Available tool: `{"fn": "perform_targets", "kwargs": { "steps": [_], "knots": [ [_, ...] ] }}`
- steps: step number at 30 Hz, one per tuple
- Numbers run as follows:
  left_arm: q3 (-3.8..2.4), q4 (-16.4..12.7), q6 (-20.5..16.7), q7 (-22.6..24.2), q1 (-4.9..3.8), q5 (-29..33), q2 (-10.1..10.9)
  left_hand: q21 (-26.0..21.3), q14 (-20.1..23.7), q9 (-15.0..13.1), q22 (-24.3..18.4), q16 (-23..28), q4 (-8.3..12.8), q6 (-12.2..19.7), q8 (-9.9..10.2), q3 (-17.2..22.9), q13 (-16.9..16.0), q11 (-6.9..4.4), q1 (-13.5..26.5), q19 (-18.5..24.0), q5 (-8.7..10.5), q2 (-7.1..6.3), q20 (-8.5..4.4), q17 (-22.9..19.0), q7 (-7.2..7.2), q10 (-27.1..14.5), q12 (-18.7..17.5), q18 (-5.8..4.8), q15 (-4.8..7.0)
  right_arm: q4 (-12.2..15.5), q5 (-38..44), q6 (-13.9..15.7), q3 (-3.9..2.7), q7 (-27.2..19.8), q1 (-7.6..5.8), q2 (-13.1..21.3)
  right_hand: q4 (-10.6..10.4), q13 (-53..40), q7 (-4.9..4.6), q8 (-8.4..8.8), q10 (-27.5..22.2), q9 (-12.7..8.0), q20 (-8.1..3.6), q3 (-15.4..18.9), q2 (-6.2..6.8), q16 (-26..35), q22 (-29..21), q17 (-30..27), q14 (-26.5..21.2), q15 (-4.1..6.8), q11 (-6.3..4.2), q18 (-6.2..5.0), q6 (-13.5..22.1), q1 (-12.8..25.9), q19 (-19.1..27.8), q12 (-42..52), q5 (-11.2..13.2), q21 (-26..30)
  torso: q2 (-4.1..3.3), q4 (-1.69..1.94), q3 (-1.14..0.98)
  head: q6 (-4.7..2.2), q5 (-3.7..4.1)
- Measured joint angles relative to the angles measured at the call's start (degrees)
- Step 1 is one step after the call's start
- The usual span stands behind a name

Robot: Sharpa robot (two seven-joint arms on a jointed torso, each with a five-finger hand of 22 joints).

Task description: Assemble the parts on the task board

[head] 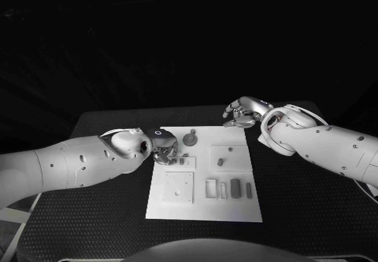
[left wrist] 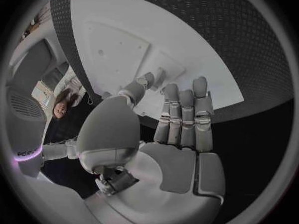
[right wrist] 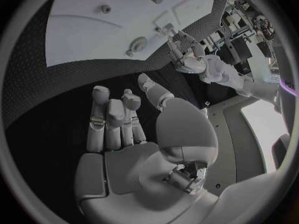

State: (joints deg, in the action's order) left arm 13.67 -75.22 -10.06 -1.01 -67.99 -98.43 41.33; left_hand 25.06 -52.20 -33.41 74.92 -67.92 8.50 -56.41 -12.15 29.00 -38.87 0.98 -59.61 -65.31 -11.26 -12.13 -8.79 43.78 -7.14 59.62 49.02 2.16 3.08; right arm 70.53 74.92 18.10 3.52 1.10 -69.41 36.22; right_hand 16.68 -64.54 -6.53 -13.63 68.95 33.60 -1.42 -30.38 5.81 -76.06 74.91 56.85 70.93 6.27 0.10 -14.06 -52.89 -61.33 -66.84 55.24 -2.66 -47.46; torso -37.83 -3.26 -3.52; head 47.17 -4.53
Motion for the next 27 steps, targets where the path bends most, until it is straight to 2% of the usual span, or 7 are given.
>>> {"fn": "perform_targets", "kwargs": {
  "steps": [8,15,27],
  "knots": [
    [0.0,0.6,0.1,-0.2,0.01,0.0,-0.3,0.0,0.0,0.2,0.0,0.0,-0.5,-0.3,0.0,0.2,0.2,0.0,0.3,0.0,0.0,0.32,0.01,-0.1,-0.11,0.0,0.0,0.0,0.0,0.0,0.0,0.0,0.0,0.0,0.0,-0.1,0.0,0.0,0.0,0.0,0.1,0.0,0.01,0.0,-0.18,0.0,0.0,0.0,0.1,-0.07,-0.09,0.0,0.0,0.2,0.0,0.0,0.0,0.0,0.02,0.02,-0.03,0.03,0.02],
    [-0.01,1.0,0.6,-0.2,0.05,0.1,-0.3,0.0,0.0,0.2,0.0,0.0,-0.5,-0.9,0.0,0.2,0.4,0.01,-0.3,0.1,0.0,1.48,0.1,-0.3,0.21,0.0,0.0,0.01,0.0,0.0,0.0,0.0,0.0,0.0,0.0,-0.1,0.0,0.0,0.01,0.0,0.1,0.0,0.01,0.0,-0.24,0.0,0.0,0.0,0.1,-0.07,-0.1,0.0,0.0,0.2,0.0,0.0,0.0,0.0,0.04,-0.01,-0.07,0.08,-0.02],
    [-0.01,0.9,1.4,0.0,0.05,0.7,-0.5,0.0,0.0,0.2,0.0,0.0,-0.3,-1.5,-0.3,0.0,0.6,0.01,-0.6,0.1,0.0,1.71,0.11,-0.5,0.29,0.0,0.0,0.03,0.0,0.0,0.0,0.0,0.0,0.0,0.0,-0.1,0.0,0.0,0.02,0.0,0.1,0.0,0.04,0.0,-0.23,0.0,0.0,0.0,0.1,-0.07,-0.12,0.0,0.0,0.2,0.0,0.0,0.0,0.0,0.04,-0.01,-0.03,0.14,0.03]
  ]
}}
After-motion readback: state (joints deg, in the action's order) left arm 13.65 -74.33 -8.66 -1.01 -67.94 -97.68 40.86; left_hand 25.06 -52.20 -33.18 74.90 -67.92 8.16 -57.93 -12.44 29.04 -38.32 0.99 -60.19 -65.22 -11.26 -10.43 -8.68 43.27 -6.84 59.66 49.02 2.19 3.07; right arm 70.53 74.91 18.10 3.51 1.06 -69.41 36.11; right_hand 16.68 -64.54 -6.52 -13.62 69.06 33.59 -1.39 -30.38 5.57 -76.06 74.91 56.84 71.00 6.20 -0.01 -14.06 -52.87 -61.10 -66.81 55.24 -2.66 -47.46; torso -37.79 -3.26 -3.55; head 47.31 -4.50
